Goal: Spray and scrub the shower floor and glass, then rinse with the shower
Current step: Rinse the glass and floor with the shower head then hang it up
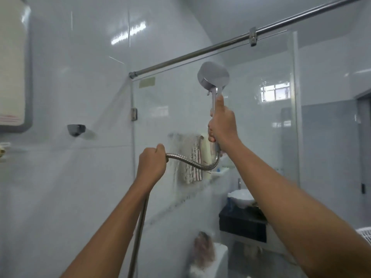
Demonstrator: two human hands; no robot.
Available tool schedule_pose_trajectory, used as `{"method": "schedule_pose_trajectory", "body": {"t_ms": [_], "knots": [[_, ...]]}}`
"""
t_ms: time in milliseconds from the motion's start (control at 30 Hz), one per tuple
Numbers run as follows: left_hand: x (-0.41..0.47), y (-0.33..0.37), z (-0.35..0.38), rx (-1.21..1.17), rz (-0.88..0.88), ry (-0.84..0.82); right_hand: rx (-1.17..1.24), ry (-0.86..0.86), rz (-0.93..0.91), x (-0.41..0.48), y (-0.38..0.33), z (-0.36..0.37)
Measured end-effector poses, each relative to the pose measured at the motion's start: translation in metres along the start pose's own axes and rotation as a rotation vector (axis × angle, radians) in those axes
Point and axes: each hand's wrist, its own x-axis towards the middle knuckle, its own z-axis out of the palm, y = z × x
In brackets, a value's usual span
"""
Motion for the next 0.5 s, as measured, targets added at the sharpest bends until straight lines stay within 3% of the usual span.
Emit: {"method": "schedule_pose_trajectory", "body": {"t_ms": [100,300,500], "knots": [[0.016,0.025,-0.001,-0.051,0.046,0.021,0.136,0.049,0.072,0.012,-0.019,-0.006],[0.019,0.063,0.020,-0.124,0.167,-0.058,0.072,0.046,0.079,0.016,-0.040,-0.034],[0.009,0.083,0.059,-0.215,0.196,-0.177,-0.005,0.153,0.070,0.035,-0.079,-0.088]]}}
